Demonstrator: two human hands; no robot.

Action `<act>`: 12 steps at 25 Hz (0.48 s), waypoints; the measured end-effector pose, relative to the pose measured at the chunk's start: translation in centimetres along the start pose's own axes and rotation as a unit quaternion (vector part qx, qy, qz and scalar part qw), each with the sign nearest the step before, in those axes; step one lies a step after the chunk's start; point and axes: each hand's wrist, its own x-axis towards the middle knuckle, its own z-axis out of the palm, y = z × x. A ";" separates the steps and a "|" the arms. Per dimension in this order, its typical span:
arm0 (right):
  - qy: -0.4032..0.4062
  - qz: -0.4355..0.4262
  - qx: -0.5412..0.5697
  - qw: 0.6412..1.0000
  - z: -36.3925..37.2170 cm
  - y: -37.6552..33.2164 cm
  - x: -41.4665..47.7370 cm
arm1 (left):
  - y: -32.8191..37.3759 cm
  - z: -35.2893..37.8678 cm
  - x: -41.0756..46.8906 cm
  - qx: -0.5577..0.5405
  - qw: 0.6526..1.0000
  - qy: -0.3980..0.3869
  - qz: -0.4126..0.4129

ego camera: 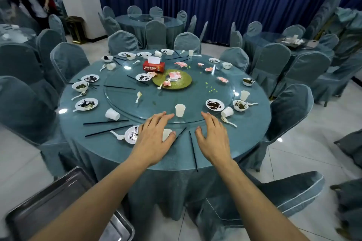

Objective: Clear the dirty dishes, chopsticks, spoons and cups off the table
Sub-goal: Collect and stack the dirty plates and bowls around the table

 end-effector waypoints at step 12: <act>-0.116 -0.026 0.003 0.993 7.9 -0.3 -0.4 | -6.6 3.3 -3.0 0.005 0.993 0.004 -0.122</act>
